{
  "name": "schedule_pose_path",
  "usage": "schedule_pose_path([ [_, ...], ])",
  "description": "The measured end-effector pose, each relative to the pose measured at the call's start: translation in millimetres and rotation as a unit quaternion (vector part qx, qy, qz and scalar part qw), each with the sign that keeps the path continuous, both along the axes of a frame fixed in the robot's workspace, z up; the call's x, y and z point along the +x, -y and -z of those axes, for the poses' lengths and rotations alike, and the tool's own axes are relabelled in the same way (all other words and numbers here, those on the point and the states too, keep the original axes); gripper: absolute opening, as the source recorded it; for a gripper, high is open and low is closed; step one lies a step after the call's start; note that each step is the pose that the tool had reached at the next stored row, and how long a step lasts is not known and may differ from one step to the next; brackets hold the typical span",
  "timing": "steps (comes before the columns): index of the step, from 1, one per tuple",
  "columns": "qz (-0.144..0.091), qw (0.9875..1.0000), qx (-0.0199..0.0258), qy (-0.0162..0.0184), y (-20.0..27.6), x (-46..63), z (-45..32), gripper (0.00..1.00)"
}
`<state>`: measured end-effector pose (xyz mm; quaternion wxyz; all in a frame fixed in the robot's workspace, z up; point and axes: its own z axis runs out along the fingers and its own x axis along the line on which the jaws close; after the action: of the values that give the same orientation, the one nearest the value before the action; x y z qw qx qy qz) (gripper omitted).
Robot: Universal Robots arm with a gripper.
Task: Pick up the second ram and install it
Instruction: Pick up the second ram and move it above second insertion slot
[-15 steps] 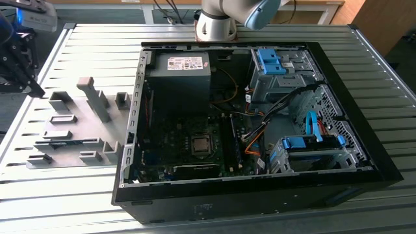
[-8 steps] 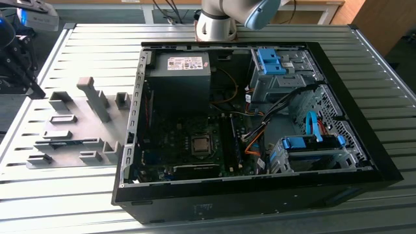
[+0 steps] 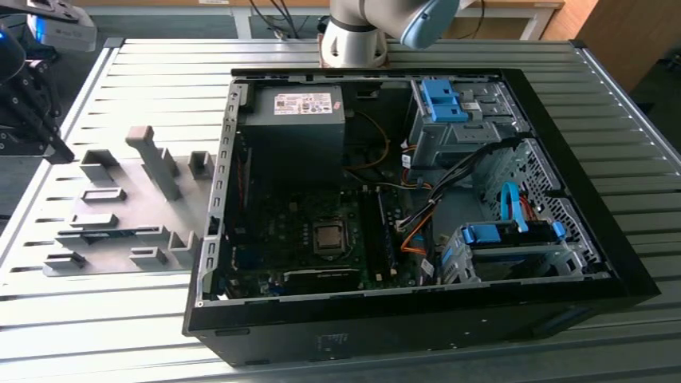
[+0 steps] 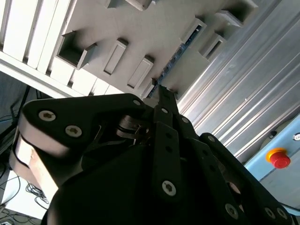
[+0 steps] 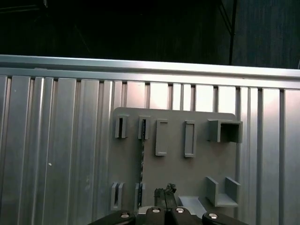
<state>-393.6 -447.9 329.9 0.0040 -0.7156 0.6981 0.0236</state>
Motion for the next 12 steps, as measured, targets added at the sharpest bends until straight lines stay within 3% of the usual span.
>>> schedule_pose_path([
  [6, 0.001, 1.0, 0.0003, 0.0, 0.0, -9.1, 0.9, 0.11],
  [12, 0.001, 1.0, 0.0003, -0.0001, 0.0, -9.4, 1.0, 0.11],
])
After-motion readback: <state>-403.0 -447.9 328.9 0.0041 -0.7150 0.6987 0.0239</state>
